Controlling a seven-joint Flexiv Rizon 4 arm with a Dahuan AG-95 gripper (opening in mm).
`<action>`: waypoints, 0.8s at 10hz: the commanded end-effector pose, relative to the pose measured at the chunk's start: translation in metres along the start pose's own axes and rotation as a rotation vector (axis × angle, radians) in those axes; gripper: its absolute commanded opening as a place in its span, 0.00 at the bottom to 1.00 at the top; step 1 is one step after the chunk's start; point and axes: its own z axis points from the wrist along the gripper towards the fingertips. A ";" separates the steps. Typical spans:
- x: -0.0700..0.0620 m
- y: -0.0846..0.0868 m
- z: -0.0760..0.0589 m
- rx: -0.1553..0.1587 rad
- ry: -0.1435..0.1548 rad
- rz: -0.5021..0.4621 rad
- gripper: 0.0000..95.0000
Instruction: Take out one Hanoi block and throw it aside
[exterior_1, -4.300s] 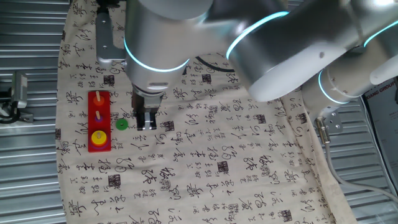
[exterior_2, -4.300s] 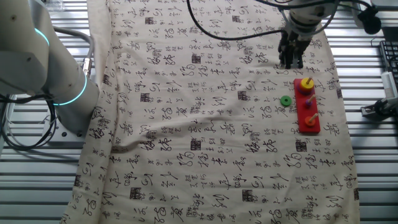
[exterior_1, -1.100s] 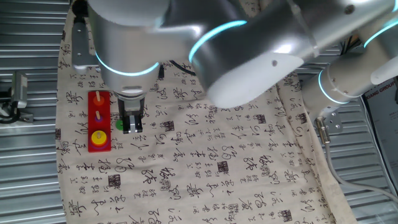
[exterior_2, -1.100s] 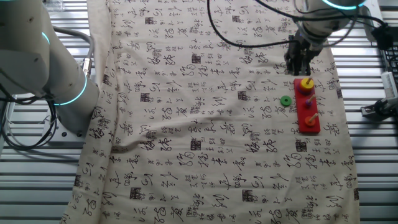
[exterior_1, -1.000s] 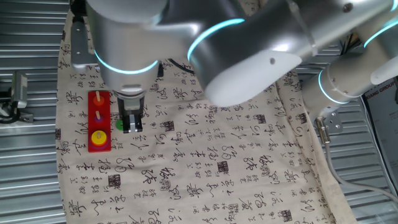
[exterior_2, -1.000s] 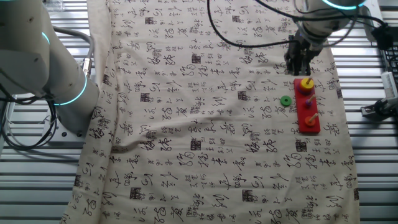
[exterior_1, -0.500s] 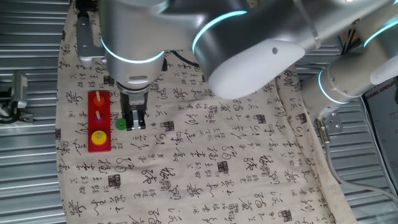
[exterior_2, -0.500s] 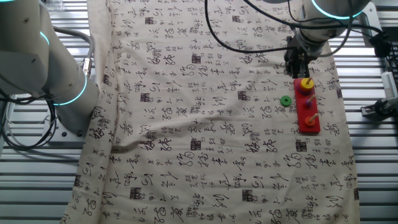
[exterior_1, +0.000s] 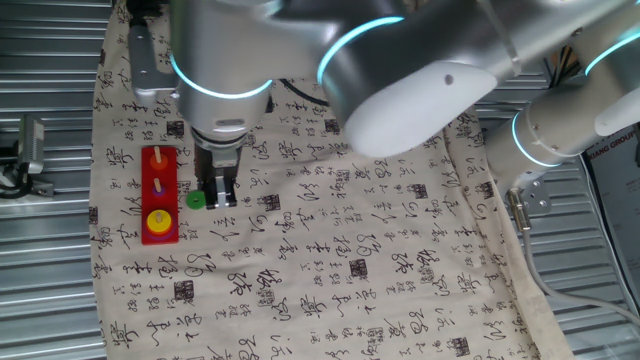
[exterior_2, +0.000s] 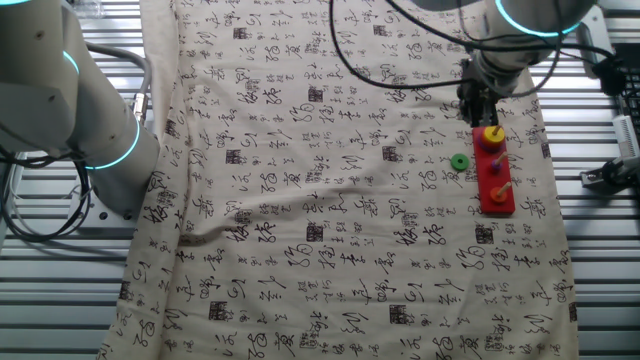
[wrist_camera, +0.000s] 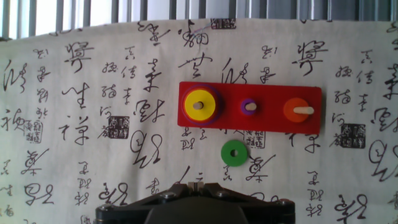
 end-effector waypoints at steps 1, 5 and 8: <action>-0.003 0.000 0.001 0.003 0.012 0.009 0.00; -0.003 0.000 0.001 0.012 0.008 0.019 0.00; -0.003 0.000 0.001 0.014 0.008 0.024 0.00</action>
